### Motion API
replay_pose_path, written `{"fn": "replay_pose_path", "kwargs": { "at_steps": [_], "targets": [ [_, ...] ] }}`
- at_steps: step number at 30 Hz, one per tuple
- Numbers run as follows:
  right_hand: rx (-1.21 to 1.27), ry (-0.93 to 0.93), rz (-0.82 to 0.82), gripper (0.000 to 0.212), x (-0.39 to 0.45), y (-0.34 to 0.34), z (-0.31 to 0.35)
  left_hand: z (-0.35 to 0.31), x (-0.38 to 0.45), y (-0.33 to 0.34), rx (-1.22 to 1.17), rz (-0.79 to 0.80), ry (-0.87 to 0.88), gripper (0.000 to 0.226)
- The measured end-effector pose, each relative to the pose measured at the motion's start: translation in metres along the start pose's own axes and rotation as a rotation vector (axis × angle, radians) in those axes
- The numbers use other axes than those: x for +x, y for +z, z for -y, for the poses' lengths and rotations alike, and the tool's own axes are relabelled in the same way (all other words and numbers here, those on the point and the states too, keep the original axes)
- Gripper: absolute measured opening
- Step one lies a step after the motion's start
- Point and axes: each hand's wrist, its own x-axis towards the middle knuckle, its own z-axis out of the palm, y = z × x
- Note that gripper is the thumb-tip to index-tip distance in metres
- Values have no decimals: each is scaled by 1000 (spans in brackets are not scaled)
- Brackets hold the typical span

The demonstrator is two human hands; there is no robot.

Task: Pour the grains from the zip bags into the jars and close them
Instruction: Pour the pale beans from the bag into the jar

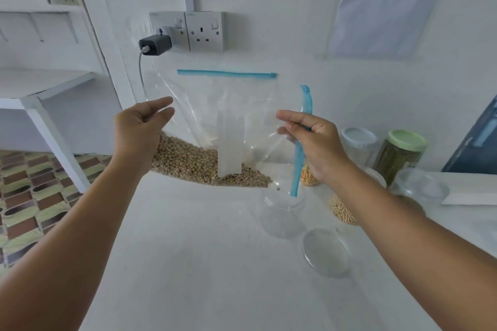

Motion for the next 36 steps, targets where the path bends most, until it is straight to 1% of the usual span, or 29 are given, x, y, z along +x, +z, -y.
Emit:
{"fn": "replay_pose_path", "kwargs": {
  "at_steps": [8,13,17,20,25,29,36],
  "targets": [
    [41,15,-78,25,-5,0,0,-12,32,-2,-45,23,51,20],
    [43,30,-108,25,-7,3,-2,-13,35,-4,-41,60,57,19],
    [23,28,-111,26,-11,2,-6,-13,30,-2,5,151,77,37],
    [-13,45,-113,25,-15,3,-7,-6,28,1,45,179,104,41],
    [-47,78,-104,28,-15,2,-3,-9,30,1,55,164,122,43],
    [-17,74,-104,33,-15,2,-1,-10,33,1,57,152,130,43],
    [-49,66,-110,34,-8,0,-4,-8,44,5,47,132,137,40]
  ]
}}
